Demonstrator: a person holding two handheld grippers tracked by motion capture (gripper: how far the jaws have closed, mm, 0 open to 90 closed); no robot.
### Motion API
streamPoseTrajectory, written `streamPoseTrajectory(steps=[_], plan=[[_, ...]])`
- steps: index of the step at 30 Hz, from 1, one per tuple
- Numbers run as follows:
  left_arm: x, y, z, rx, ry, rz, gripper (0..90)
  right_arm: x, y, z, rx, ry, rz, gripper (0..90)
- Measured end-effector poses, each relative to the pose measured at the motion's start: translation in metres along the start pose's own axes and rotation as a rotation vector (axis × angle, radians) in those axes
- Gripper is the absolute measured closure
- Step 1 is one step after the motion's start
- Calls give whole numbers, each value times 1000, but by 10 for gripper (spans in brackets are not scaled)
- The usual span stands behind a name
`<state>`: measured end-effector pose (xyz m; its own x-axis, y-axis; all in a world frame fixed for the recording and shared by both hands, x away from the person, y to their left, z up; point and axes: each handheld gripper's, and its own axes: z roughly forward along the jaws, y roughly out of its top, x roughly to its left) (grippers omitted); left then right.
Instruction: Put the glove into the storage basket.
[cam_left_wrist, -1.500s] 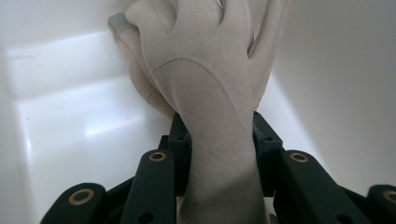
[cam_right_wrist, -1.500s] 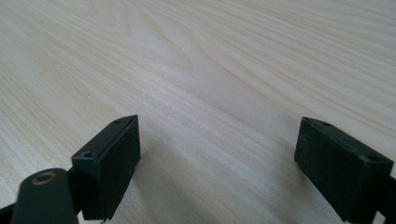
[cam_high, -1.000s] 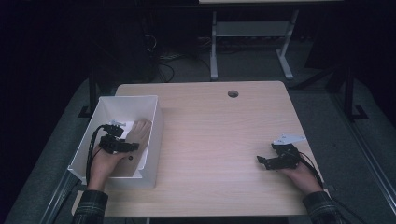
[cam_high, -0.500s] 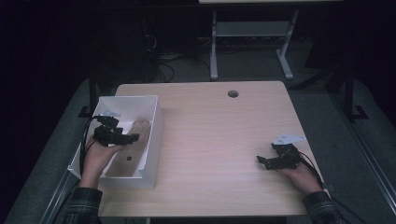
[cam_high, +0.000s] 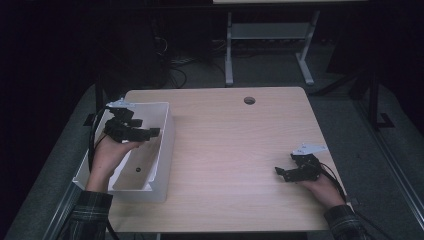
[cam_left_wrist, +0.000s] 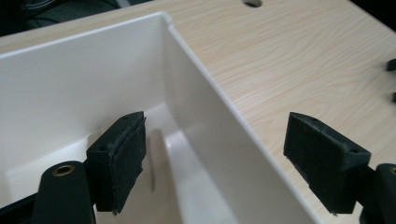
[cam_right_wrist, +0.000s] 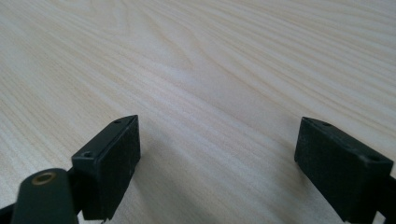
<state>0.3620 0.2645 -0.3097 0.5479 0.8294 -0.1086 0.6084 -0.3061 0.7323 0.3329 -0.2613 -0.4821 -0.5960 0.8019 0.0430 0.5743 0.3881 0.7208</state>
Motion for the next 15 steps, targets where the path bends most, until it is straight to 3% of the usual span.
streamPoseTrajectory(steps=[15], plan=[[-56,20,24,-42,-116,67,208,0,0,0,1,-1,-3,139]])
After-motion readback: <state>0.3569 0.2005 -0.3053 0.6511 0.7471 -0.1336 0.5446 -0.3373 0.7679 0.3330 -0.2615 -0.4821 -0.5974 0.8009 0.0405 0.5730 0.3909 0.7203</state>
